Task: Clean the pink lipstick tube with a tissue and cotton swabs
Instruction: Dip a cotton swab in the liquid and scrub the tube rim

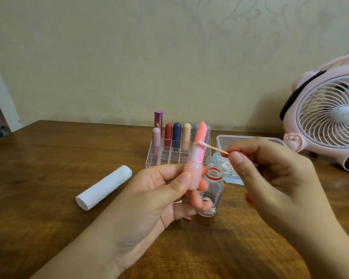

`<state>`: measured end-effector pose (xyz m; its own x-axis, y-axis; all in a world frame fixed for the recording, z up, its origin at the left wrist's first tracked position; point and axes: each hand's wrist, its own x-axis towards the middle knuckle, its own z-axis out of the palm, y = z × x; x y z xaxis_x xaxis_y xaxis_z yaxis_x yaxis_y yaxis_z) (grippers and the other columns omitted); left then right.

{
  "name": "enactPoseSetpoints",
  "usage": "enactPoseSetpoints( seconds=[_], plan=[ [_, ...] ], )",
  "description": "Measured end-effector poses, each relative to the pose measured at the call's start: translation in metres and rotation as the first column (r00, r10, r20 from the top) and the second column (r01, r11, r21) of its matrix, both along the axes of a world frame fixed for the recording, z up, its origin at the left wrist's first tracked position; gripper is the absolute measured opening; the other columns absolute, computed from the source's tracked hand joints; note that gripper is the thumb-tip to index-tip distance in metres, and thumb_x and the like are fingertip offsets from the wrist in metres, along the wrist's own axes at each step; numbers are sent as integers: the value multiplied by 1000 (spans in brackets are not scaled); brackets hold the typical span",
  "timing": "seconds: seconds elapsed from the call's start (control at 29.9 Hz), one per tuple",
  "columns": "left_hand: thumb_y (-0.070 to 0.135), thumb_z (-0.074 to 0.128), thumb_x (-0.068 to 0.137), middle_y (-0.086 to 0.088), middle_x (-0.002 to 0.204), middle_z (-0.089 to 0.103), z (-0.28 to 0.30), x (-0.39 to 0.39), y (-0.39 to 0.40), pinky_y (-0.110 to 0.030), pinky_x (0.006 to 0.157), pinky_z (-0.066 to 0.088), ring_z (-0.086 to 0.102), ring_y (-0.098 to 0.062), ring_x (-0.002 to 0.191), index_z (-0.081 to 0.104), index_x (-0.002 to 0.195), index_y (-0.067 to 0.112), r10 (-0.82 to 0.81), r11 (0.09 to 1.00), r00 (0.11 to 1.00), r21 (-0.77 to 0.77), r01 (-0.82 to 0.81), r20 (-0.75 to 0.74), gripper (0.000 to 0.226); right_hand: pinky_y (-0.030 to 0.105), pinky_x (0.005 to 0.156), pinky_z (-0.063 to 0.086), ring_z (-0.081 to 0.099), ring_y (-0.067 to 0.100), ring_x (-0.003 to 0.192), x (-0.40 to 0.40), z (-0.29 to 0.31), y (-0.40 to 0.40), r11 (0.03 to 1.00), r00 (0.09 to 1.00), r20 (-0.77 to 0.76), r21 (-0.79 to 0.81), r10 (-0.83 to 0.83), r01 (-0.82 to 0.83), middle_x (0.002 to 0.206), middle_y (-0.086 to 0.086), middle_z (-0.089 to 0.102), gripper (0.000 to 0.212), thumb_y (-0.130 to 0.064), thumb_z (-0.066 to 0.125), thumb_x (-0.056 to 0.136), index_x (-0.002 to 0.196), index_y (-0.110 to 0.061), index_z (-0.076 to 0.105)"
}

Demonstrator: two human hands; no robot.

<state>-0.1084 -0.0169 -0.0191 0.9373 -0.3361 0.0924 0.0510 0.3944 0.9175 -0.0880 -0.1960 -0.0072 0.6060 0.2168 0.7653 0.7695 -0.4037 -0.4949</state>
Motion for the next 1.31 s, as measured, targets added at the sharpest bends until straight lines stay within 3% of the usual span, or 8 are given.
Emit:
enactPoseSetpoints(
  seconds=[0.13,0.27,0.4,0.67,0.8,1.07,1.24,1.31],
  plan=[
    [20,60,74,-8,59,62,1,1,1,-25,61,57,65,-16,58,73,81,6,-6,1000,1000,-1,6,-4,21,5,50,36,54,0,51,0,0,0,999,1000,-4,-37,29,-29,68,-15,62,12,-30,54,85,80,-26,65],
    [19,60,73,-8,59,63,1,2,2,-24,61,56,63,-14,56,73,82,5,-16,999,1000,-45,15,-14,22,20,47,40,51,13,52,0,-1,-1,994,997,-40,-83,64,-67,66,3,62,15,-32,54,84,78,-24,65],
    [22,63,70,-8,60,63,0,2,2,-25,63,56,65,-15,58,73,83,6,-34,999,999,-41,34,-17,23,8,46,35,50,2,47,0,-1,-2,996,994,-60,5,87,-87,61,-13,59,11,-33,54,84,81,-28,63],
    [19,63,70,-10,70,64,-2,3,1,-29,65,58,64,-13,57,73,91,3,-60,997,998,-45,60,-5,28,6,47,37,53,0,48,0,-1,0,1000,1000,-16,18,24,-24,64,-20,59,11,-32,54,85,80,-30,63],
    [15,58,75,-11,71,62,-4,3,-2,-26,59,55,58,-12,53,73,87,2,-83,991,996,-105,81,-13,23,12,45,39,52,2,48,1,0,-2,1000,999,-27,5,21,-21,67,-11,61,12,-34,54,84,85,-28,64],
    [16,54,78,-12,72,61,-5,4,-3,-29,54,53,53,-15,49,68,85,-1,-104,972,994,-214,97,-24,23,6,54,35,47,0,55,1,-2,1,989,999,47,-149,0,7,70,-3,59,15,-27,54,85,79,-20,66],
    [18,76,69,-13,74,66,-10,11,0,-34,58,54,60,-18,55,68,98,-3,-198,934,979,-310,175,-43,37,7,53,34,46,-1,55,1,-3,1,986,997,72,-167,5,7,69,-1,58,14,-27,53,85,79,-22,65],
    [19,78,66,-11,72,65,-8,9,0,-33,57,55,59,-16,54,71,91,1,-132,961,989,-252,113,-60,32,6,53,34,46,-2,55,0,-2,1,983,997,83,-183,-2,18,69,-3,57,13,-27,53,84,79,-23,65]
  ],
)
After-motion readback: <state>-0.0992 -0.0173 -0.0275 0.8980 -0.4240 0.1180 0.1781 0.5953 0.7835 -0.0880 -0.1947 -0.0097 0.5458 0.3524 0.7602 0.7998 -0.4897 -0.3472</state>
